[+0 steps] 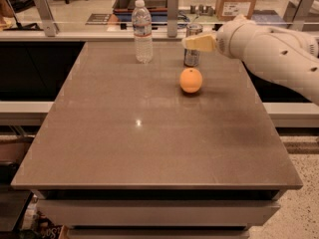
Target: Pick redbull can
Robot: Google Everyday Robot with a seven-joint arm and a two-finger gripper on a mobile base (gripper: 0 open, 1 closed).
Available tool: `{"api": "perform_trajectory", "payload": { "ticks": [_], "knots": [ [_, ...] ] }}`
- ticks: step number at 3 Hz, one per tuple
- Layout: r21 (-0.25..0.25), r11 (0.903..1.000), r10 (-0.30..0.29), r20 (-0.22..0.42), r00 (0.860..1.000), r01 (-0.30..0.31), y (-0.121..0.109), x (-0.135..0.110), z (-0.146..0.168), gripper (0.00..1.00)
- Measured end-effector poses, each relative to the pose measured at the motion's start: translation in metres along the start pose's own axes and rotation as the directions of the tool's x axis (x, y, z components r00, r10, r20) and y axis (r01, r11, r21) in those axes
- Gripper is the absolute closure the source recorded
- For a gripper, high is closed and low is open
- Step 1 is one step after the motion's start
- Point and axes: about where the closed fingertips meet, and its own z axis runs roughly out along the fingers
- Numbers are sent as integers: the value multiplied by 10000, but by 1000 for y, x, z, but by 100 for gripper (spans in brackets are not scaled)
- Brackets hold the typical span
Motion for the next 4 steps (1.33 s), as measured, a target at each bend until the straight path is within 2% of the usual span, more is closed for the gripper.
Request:
{"api": "perform_trajectory", "payload": {
  "ticks": [1, 2, 3, 4],
  "knots": [
    [-797, 9947, 675, 363, 9971, -644, 29, 2, 28, 0],
    [-1323, 9852, 1192, 706, 9904, -1091, 42, 5, 46, 0],
    [-1570, 9786, 1502, 1015, 9834, -1333, 43, 13, 56, 0],
    [-1607, 9775, 1587, 1329, 9784, -1367, 32, 23, 62, 0]
  ]
}}
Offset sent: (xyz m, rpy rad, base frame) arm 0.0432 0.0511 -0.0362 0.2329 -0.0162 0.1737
